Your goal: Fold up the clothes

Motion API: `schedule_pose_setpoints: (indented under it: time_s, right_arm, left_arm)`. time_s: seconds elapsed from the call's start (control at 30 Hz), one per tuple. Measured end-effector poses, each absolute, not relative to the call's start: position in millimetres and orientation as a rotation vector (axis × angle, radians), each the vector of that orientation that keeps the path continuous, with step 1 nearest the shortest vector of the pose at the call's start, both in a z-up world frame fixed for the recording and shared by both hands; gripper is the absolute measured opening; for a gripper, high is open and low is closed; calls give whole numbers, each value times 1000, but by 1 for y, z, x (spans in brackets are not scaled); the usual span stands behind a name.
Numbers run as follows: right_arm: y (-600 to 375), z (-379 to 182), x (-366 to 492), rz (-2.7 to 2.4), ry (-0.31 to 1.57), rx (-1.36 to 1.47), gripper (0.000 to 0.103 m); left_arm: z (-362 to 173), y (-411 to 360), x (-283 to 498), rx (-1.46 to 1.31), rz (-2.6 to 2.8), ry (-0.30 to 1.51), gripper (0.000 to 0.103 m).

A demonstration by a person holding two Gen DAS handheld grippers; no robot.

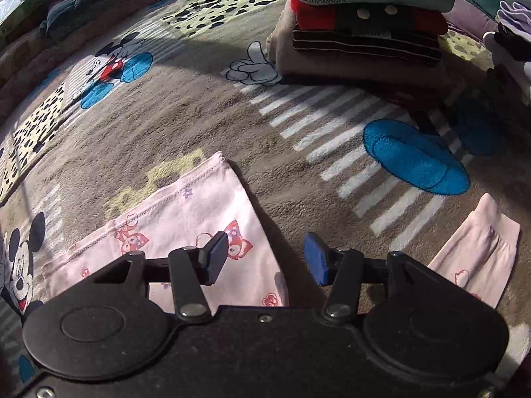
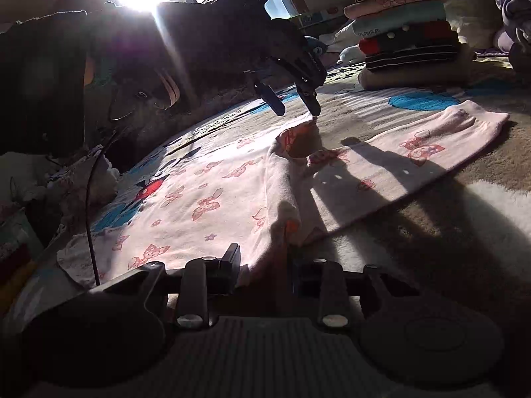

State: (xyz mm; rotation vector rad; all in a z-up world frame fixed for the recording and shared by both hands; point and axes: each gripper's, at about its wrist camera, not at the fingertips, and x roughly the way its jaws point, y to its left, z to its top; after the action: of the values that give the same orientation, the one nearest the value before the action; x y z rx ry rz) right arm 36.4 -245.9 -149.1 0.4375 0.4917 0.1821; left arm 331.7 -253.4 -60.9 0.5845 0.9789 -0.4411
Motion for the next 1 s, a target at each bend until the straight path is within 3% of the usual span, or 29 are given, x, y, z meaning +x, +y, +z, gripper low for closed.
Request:
schedule_pose_setpoints:
  time_s: [0.1, 0.23, 0.3, 0.33, 0.5, 0.77, 1.0]
  right_arm:
    - [-247, -149, 36, 193, 492, 441, 29]
    - [-245, -146, 35, 201, 483, 421, 26]
    - [-247, -145, 35, 193, 476, 420, 25]
    - [-248, -145, 35, 191, 472, 419, 24]
    - [-235, -132, 30, 218, 421, 281, 14]
    - [-197, -123, 24, 276, 383, -17, 13]
    - [-178, -126, 24, 316, 407, -135, 13]
  left_arm:
    - [-79, -274, 341, 728, -377, 996, 50]
    - [-94, -284, 359, 773, -321, 1034, 34]
    - [-91, -281, 364, 744, -303, 1018, 18]
    - [-89, -278, 367, 727, -295, 1008, 3]
    - [-68, -236, 376, 472, -303, 987, 2]
    - [-48, -151, 373, 45, -385, 927, 2]
    - [-57, -104, 371, -95, -400, 891, 2]
